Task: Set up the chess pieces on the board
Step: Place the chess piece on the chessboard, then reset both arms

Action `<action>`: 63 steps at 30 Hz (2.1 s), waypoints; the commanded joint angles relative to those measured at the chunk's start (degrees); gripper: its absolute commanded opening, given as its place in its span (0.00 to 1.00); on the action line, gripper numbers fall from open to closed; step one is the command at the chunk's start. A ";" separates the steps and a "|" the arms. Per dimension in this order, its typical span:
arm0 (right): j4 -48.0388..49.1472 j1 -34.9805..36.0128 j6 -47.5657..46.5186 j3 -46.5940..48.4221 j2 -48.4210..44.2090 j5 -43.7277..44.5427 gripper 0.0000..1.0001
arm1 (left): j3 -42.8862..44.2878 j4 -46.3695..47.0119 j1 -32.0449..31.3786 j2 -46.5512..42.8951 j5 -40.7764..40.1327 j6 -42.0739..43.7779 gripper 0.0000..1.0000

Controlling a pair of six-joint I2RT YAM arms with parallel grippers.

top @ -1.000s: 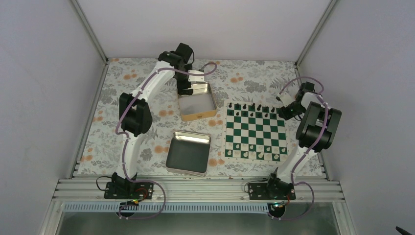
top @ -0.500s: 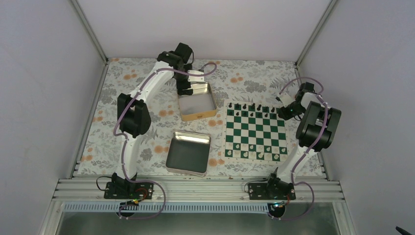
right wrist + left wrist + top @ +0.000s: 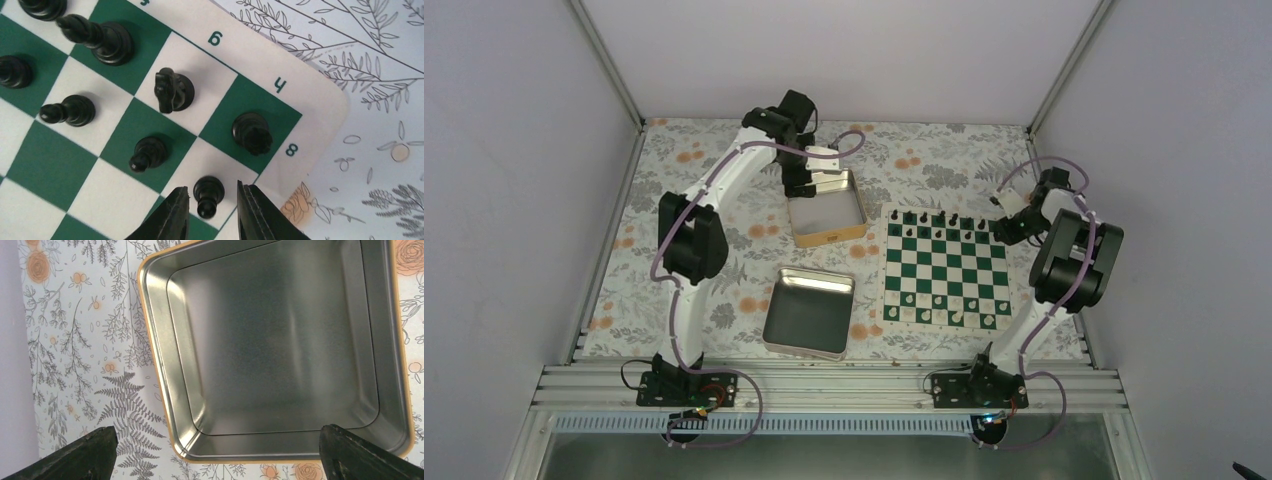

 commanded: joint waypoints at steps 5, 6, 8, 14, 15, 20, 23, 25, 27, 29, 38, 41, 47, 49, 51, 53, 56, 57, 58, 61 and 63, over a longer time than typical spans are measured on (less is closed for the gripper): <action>-9.86 -1.31 -1.54 0.03 -10.45 0.51 0.34 | -1.71 1.56 -0.12 -5.14 0.72 -0.75 1.00; -12.24 -1.29 -1.88 0.26 -12.23 0.60 0.39 | -1.59 1.87 -0.11 -5.53 0.76 -1.24 1.00; -17.34 -1.19 -2.69 1.90 -16.83 -0.94 0.60 | -1.44 2.98 -0.12 -6.60 0.77 -2.88 1.00; -25.47 -0.64 2.25 17.99 -22.91 -9.16 1.00 | -6.81 13.51 1.60 -11.52 -3.75 -7.29 1.00; -23.93 -0.61 4.10 19.09 -23.77 -9.37 1.00 | -7.23 14.58 2.05 -12.24 -3.46 -8.07 1.00; -18.03 0.09 1.48 16.34 -28.58 -14.11 1.00 | -9.00 17.72 3.83 -15.62 -1.39 -10.99 1.00; -14.81 0.35 1.17 13.96 -30.70 -17.36 1.00 | -11.20 18.18 3.94 -16.99 -2.23 -10.61 1.00; -13.35 0.36 -0.18 11.87 -31.80 -20.54 1.00 | -12.67 19.25 4.20 -18.07 -2.04 -10.76 1.00; -12.04 0.49 -0.52 10.27 -32.11 -24.35 1.00 | -13.47 20.01 4.19 -18.73 -1.42 -10.91 1.00; -10.58 0.57 -0.07 9.32 -31.84 -27.86 1.00 | -12.83 19.50 4.19 -18.54 -0.82 -11.07 1.00; -8.64 1.68 2.09 7.68 -28.73 -24.98 1.00 | -11.63 18.95 4.10 -17.73 0.58 -11.00 1.00; -7.80 2.29 1.90 6.28 -28.91 -23.51 1.00 | -11.30 18.66 4.07 -17.56 0.46 -11.09 1.00; -9.16 1.27 1.88 7.50 -29.03 -22.75 1.00 | -12.55 18.36 4.17 -17.20 -0.61 -10.47 1.00; -9.16 1.27 1.88 7.50 -29.03 -22.75 1.00 | -12.55 18.36 4.17 -17.20 -0.61 -10.47 1.00; -9.16 1.27 1.88 7.50 -29.03 -22.75 1.00 | -12.55 18.36 4.17 -17.20 -0.61 -10.47 1.00; -9.16 1.27 1.88 7.50 -29.03 -22.75 1.00 | -12.55 18.36 4.17 -17.20 -0.61 -10.47 1.00; -9.16 1.27 1.88 7.50 -29.03 -22.75 1.00 | -12.55 18.36 4.17 -17.20 -0.61 -10.47 1.00; -9.16 1.27 1.88 7.50 -29.03 -22.75 1.00 | -12.55 18.36 4.17 -17.20 -0.61 -10.47 1.00; -9.16 1.27 1.88 7.50 -29.03 -22.75 1.00 | -12.55 18.36 4.17 -17.20 -0.61 -10.47 1.00; -9.16 1.27 1.88 7.50 -29.03 -22.75 1.00 | -12.55 18.36 4.17 -17.20 -0.61 -10.47 1.00; -9.16 1.27 1.88 7.50 -29.03 -22.75 1.00 | -12.55 18.36 4.17 -17.20 -0.61 -10.47 1.00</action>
